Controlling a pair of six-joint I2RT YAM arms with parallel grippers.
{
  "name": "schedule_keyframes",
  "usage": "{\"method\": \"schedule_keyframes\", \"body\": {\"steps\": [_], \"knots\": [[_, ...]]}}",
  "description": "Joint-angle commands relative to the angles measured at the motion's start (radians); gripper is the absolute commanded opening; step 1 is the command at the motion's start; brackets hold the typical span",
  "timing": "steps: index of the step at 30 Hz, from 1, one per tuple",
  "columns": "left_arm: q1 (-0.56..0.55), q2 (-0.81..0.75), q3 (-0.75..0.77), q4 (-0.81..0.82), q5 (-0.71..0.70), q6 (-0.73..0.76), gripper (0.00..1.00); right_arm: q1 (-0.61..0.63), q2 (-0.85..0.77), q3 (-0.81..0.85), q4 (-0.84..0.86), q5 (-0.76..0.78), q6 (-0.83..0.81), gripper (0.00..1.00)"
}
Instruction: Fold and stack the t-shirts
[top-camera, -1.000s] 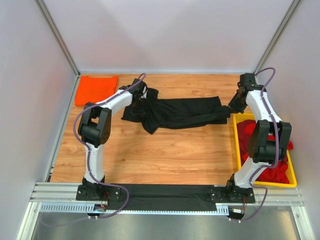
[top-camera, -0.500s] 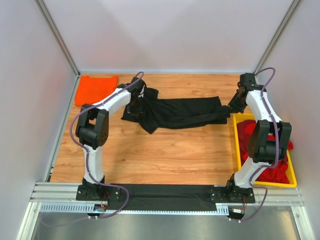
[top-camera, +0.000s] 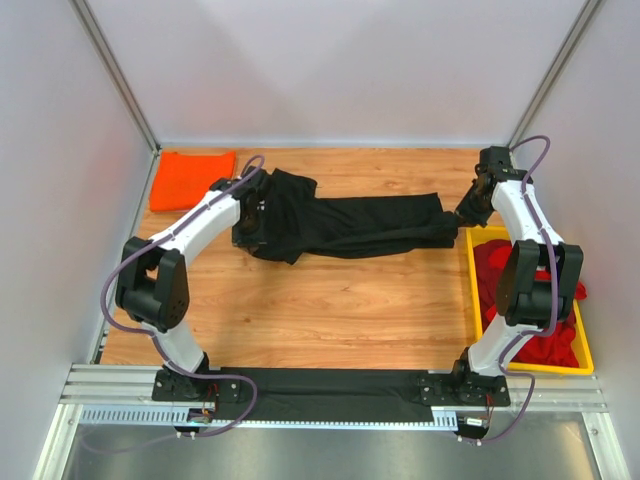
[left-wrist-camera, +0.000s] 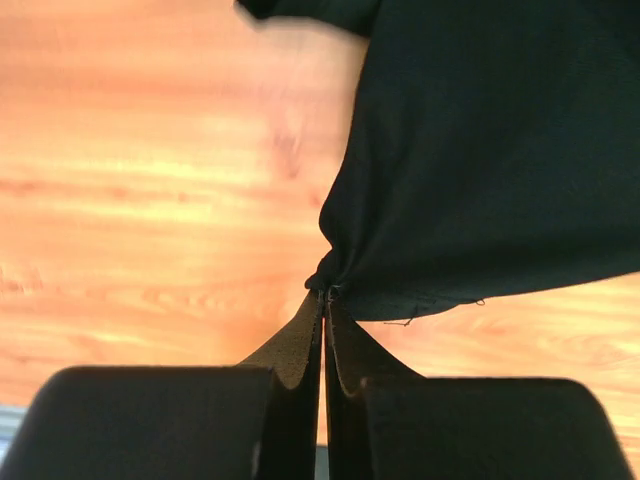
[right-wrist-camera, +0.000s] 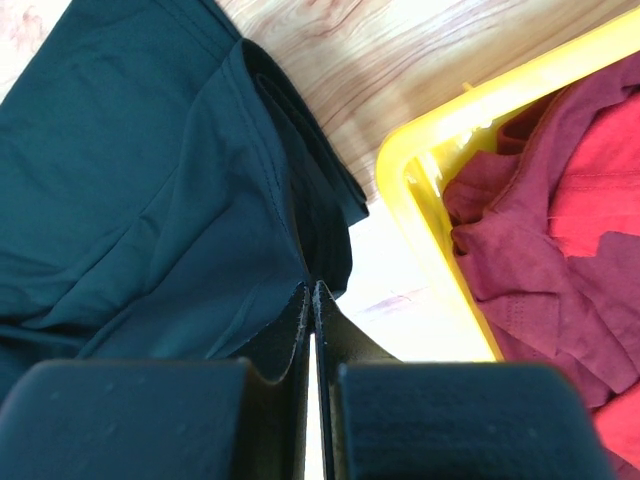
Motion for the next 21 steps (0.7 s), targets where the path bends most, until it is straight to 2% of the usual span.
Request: {"method": "schedule_keyframes", "body": {"steps": [1,5,9,15,16,21], "knots": [[0.004,-0.076,-0.073,-0.037,-0.025,-0.048,0.00,-0.002,-0.057,0.001,0.003,-0.025,-0.021,0.00],[0.004,-0.156,-0.110,-0.051,0.001,-0.082,0.00,0.001,-0.096,-0.022,-0.005,-0.065,-0.030,0.00],[0.004,-0.309,-0.031,-0.108,-0.041,-0.114,0.00,0.002,-0.187,0.010,-0.063,-0.079,-0.028,0.00],[0.004,-0.471,0.290,-0.320,-0.127,-0.153,0.00,0.021,-0.359,0.154,-0.163,-0.123,-0.013,0.00],[0.004,-0.492,0.375,-0.342,-0.129,-0.153,0.00,0.024,-0.434,0.163,-0.170,-0.130,-0.004,0.00],[0.003,-0.597,0.589,-0.434,-0.031,-0.143,0.00,0.027,-0.677,0.173,-0.169,-0.234,0.082,0.00]]}}
